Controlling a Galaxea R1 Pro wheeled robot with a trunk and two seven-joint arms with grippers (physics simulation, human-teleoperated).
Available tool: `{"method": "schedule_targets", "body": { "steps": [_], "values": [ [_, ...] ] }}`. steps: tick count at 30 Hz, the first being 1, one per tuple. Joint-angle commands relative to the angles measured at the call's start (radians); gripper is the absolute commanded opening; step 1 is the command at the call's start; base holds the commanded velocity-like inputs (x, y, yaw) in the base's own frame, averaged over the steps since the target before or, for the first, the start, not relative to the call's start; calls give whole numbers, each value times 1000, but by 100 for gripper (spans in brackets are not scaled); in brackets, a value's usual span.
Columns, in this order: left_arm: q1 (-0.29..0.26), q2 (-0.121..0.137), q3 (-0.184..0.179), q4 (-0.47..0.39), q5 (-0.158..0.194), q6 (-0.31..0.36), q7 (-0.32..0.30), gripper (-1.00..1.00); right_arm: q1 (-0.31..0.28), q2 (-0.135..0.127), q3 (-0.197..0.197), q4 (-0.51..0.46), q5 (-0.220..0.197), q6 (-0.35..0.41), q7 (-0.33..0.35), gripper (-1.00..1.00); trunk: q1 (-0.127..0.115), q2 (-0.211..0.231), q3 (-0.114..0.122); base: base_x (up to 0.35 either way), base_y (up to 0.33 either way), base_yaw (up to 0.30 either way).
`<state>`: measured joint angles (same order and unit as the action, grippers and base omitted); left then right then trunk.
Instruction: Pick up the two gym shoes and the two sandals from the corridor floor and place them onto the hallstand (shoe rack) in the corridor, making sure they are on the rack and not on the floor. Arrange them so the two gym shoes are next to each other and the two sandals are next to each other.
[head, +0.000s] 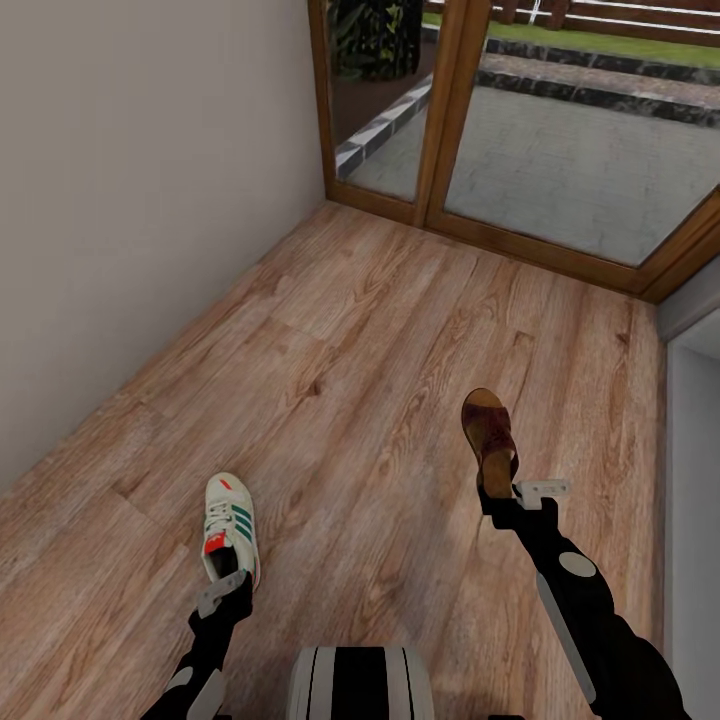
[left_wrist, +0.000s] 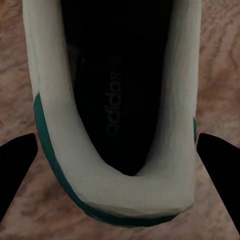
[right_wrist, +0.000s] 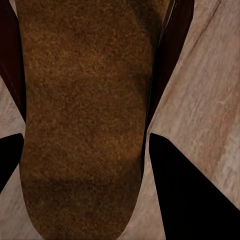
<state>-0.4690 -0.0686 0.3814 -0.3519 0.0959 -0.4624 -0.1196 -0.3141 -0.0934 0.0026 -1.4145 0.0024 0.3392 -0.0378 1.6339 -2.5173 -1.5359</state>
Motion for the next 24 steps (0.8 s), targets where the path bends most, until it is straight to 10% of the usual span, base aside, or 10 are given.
{"method": "schedule_targets", "body": {
  "steps": [1,24],
  "values": [
    [0,0,6,1,11,-1,-9,-100,0,0,1,-1,-2,6,-5,-100,0,0,-1,0,0,0],
    [3,1,5,-1,8,-4,-9,-100,0,0,2,0,-2,6,-5,-100,-1,0,3,0,0,0]
  ]
}}
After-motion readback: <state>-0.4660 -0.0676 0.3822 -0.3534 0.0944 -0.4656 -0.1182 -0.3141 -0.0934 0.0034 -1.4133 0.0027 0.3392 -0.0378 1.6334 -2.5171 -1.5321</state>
